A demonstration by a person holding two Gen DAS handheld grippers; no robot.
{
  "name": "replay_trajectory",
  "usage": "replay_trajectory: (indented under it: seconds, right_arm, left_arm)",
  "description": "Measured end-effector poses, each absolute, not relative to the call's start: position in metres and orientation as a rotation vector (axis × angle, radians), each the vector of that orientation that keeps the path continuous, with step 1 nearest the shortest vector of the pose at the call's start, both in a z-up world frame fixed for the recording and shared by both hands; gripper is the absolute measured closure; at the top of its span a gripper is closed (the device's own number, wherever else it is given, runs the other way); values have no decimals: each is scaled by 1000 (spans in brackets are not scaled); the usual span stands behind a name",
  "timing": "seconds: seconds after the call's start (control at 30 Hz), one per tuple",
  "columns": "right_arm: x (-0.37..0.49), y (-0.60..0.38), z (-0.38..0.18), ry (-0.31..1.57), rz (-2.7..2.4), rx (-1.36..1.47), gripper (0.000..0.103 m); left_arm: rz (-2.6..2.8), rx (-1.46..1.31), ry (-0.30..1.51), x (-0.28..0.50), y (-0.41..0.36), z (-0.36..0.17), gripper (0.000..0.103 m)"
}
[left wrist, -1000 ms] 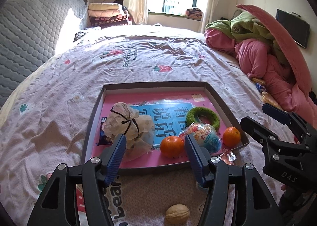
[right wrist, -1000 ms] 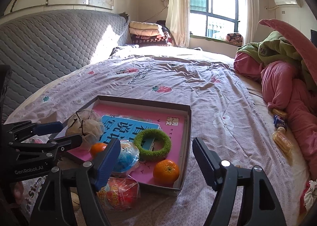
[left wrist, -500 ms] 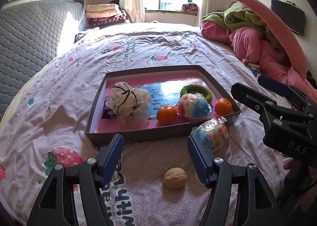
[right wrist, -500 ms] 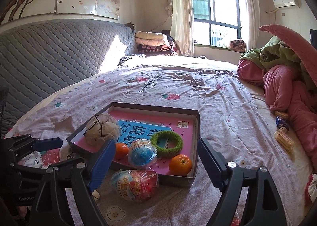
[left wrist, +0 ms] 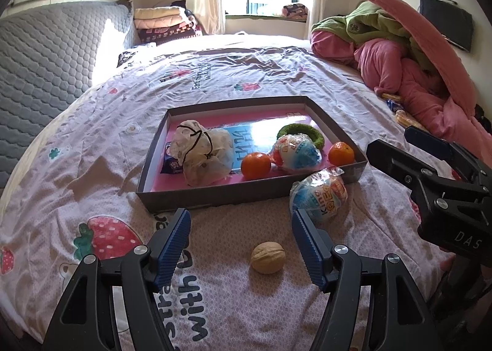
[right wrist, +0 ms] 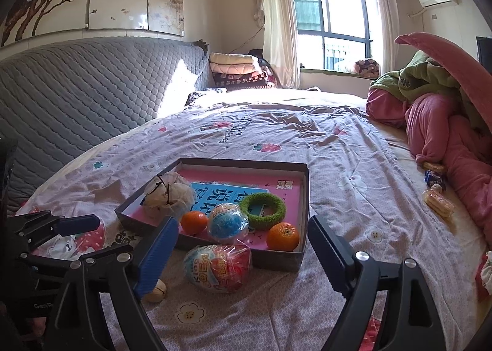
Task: Organize objects
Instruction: 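Withdraw both grippers toward the walnut and the wrapped Kinder egg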
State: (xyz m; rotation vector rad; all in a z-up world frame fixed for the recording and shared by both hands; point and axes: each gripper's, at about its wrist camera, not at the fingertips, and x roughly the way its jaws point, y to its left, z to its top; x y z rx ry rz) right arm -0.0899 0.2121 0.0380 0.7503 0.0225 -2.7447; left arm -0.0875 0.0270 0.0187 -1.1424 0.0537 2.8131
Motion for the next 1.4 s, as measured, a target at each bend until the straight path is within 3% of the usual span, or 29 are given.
replay_trajectory:
  seconds: [1.4]
  right_arm:
    - [-96,188,-15,172,-2646,1012,17]
  left_arm:
    - [2653,-1315,16,-81,38,-52,33]
